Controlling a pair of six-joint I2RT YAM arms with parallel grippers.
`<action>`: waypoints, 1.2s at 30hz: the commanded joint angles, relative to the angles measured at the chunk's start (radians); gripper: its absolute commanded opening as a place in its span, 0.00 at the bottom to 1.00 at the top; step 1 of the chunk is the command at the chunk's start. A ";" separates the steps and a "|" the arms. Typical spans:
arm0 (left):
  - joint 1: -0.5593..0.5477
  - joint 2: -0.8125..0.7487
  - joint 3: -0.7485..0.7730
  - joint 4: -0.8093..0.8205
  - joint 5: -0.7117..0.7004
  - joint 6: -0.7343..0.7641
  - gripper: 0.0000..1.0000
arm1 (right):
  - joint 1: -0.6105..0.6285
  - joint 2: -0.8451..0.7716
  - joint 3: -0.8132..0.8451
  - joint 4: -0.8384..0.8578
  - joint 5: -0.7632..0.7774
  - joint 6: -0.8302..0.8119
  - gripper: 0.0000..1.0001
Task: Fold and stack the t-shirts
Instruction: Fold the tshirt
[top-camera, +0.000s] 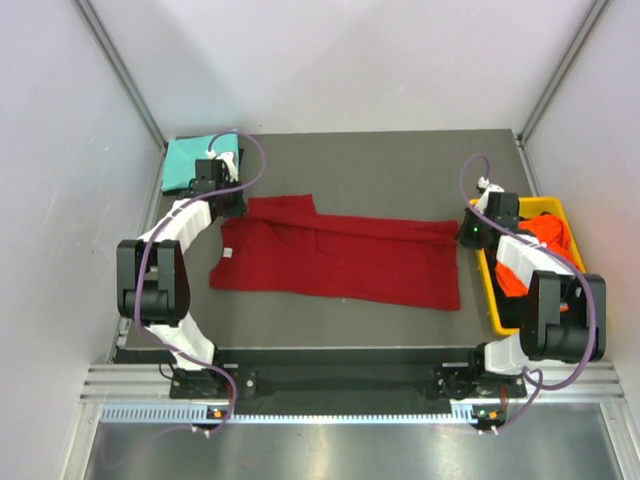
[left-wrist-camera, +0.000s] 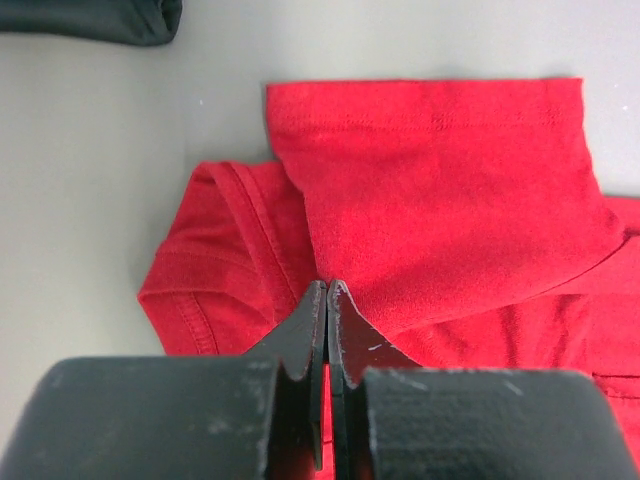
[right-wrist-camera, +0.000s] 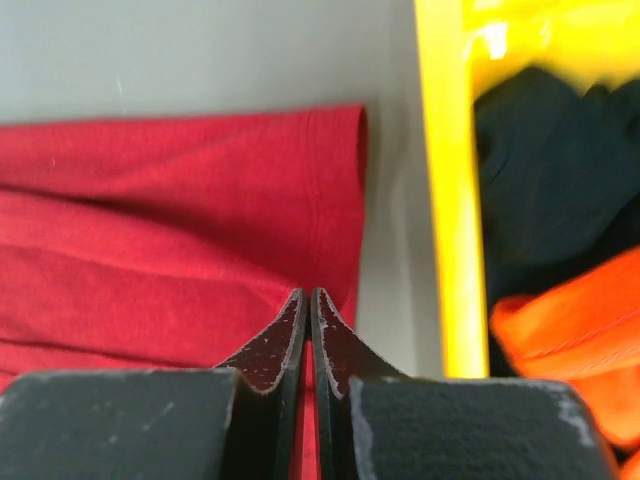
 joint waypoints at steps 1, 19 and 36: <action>0.006 -0.056 -0.026 0.003 -0.028 -0.026 0.00 | 0.032 -0.074 -0.035 0.028 0.050 0.053 0.00; 0.006 -0.064 -0.074 -0.052 -0.079 -0.083 0.00 | 0.042 -0.143 -0.106 -0.038 0.133 0.076 0.00; -0.003 -0.097 0.024 -0.268 -0.262 -0.109 0.43 | 0.076 -0.147 -0.025 -0.238 0.153 0.169 0.29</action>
